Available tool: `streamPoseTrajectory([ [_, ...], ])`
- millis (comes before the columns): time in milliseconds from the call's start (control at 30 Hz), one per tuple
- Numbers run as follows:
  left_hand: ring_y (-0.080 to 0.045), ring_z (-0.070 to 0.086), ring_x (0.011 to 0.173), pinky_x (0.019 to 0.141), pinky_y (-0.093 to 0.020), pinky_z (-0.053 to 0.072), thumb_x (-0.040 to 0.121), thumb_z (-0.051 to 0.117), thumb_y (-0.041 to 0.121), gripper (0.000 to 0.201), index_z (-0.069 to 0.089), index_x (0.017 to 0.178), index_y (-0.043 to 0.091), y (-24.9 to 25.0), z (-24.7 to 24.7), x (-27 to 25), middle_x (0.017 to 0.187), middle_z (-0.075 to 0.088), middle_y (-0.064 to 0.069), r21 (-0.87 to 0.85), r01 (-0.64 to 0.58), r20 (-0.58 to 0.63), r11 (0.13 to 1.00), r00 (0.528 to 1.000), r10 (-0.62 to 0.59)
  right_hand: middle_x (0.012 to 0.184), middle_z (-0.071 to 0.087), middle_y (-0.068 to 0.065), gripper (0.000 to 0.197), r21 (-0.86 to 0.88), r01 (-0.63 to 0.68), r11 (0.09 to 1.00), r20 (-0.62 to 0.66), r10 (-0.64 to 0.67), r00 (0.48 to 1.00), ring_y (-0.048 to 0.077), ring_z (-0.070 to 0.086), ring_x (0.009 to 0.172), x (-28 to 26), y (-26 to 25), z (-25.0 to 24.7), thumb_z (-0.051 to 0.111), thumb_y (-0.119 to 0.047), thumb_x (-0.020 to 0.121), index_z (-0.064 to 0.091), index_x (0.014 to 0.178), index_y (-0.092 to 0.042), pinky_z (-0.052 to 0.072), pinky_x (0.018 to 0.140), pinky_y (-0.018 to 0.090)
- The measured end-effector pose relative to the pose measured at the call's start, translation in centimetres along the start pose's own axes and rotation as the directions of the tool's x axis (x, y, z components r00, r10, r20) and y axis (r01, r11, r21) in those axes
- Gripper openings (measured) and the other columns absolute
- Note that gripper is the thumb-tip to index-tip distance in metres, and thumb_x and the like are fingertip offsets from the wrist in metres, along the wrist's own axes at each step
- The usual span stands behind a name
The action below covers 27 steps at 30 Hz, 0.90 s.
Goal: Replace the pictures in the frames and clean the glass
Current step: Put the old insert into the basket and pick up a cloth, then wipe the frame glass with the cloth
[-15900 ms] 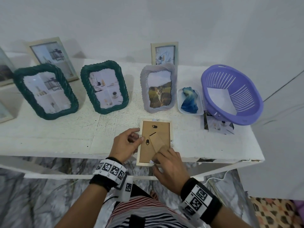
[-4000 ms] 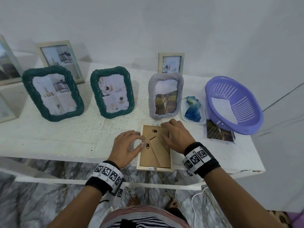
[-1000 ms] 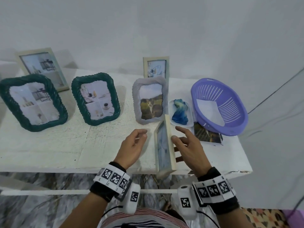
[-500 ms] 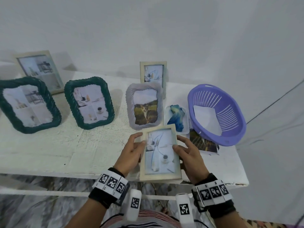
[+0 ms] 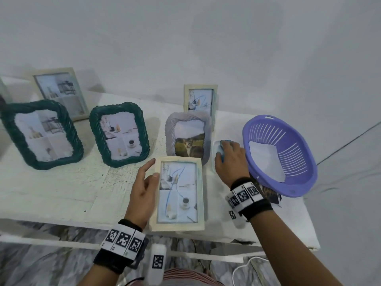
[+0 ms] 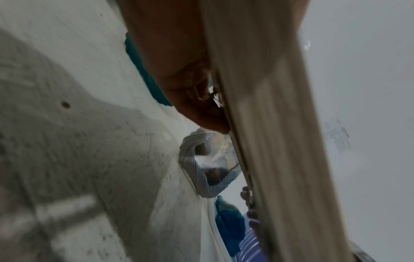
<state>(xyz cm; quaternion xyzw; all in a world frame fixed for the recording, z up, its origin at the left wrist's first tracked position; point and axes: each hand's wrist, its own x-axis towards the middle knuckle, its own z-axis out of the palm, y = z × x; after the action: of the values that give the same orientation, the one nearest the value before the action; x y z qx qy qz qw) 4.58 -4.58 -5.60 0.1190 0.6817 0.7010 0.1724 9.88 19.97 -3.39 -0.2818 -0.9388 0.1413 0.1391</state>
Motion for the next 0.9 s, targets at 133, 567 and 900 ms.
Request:
streamPoseTrajectory([
  [133,-0.021,0.053,0.085,0.083,-0.044,0.047,0.099,0.046,0.037,0.032,0.052,0.127,0.050,-0.2,-1.3,0.2,0.091,0.057,-0.006,0.017,-0.029,-0.017,0.999,0.999,0.029,0.135,0.040,0.022,0.046,-0.259,-0.136,0.956,0.116,0.171,0.978,0.040,0.045,0.116,2.2,-0.1,2.0,0.047,-0.022,0.093,0.038,0.137,-0.011,0.040,0.096,0.042],
  [567,-0.008,0.061,0.083,0.077,-0.016,0.049,0.105,0.040,0.015,0.035,0.048,0.135,0.033,-0.1,-3.2,0.8,0.087,0.069,0.010,0.065,-0.057,0.008,0.996,0.998,0.057,0.122,0.047,0.022,0.041,-0.036,-0.192,0.981,0.028,0.193,0.981,0.040,0.048,0.103,-2.1,-1.8,1.3,0.049,-0.003,0.086,0.047,0.127,-0.005,0.042,0.088,0.045],
  [900,-0.004,0.027,0.047,0.049,-0.013,0.028,0.104,0.043,0.014,0.041,0.046,0.142,0.028,0.4,-3.1,0.5,0.051,0.027,0.012,0.176,-0.151,0.051,0.973,0.988,0.144,0.116,0.048,0.014,0.033,0.133,0.187,0.973,-0.125,-0.171,0.977,0.029,0.055,0.083,-10.3,-10.4,-1.2,0.058,-0.020,0.086,0.059,0.117,-0.009,0.049,0.066,0.030],
])
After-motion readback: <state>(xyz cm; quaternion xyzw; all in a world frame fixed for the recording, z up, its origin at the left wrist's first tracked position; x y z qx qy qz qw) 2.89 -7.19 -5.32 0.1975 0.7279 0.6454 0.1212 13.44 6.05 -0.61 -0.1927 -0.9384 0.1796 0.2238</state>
